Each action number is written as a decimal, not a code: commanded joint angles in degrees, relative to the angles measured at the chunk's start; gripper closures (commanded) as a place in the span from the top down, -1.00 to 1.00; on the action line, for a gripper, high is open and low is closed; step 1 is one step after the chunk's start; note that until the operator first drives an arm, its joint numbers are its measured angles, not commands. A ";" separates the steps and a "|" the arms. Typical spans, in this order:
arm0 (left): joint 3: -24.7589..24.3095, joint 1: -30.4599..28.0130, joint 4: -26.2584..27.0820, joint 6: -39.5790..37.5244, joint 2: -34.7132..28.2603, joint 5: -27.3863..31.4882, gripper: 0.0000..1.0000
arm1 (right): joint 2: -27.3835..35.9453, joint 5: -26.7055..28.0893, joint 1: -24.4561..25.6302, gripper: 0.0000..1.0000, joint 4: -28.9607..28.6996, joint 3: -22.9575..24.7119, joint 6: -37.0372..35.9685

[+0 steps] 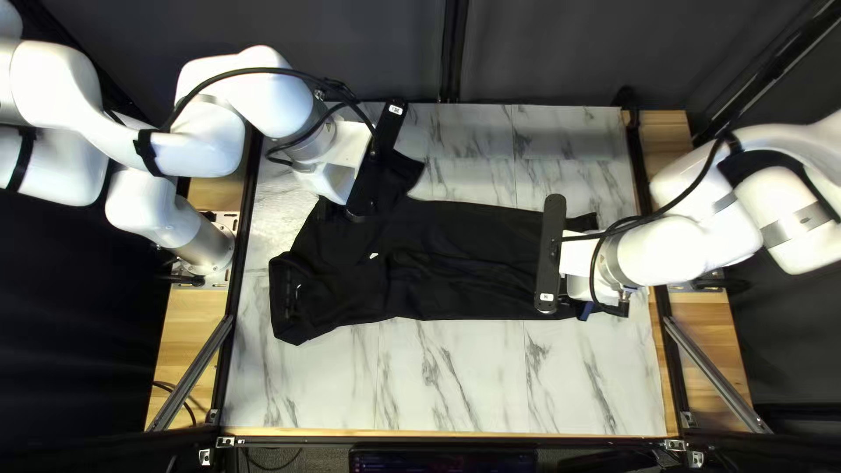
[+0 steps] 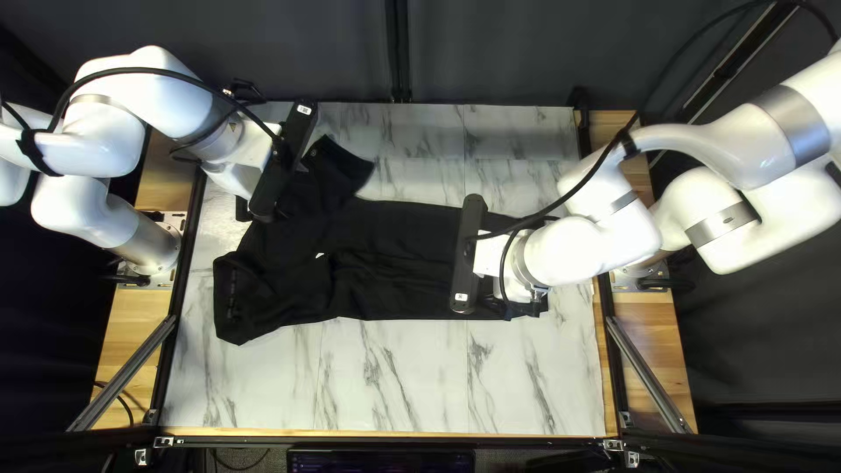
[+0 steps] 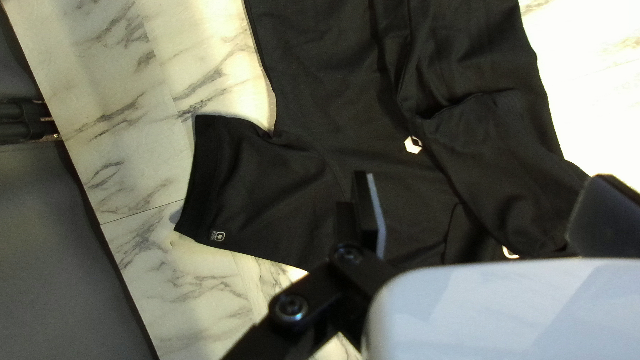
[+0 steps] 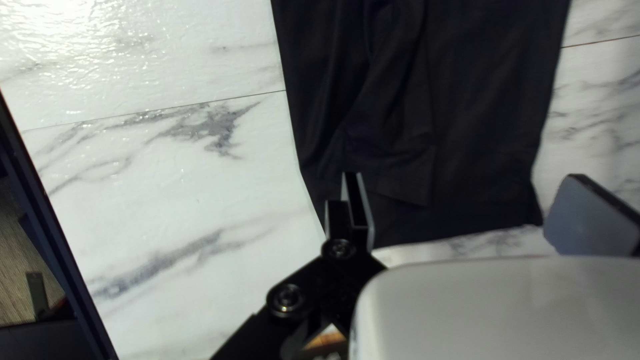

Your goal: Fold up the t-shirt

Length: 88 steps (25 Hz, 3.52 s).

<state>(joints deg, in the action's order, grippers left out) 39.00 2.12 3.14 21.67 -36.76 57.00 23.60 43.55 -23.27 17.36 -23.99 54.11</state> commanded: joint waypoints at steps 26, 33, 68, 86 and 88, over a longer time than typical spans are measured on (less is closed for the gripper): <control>0.00 0.00 0.00 0.00 0.00 0.00 1.00 | -26.12 4.63 0.38 1.00 1.67 -14.73 16.44; 0.00 0.00 0.00 0.00 0.00 0.00 1.00 | -26.94 5.62 0.56 -0.96 1.10 -15.82 16.24; 0.00 0.00 0.00 0.00 0.00 0.00 1.00 | -24.32 29.80 -10.99 -1.00 -6.74 -30.92 15.45; 0.00 0.00 0.00 0.00 0.00 0.00 1.00 | -31.93 36.96 -19.74 -1.00 -13.30 -43.70 17.67; 0.00 0.00 0.00 0.00 0.00 0.00 1.00 | -32.13 37.55 -20.09 -1.00 -14.06 -44.29 17.63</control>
<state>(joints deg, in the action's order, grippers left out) 39.00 2.12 3.14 21.67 -36.76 57.00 -8.19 80.53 -43.00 4.03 -67.64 71.75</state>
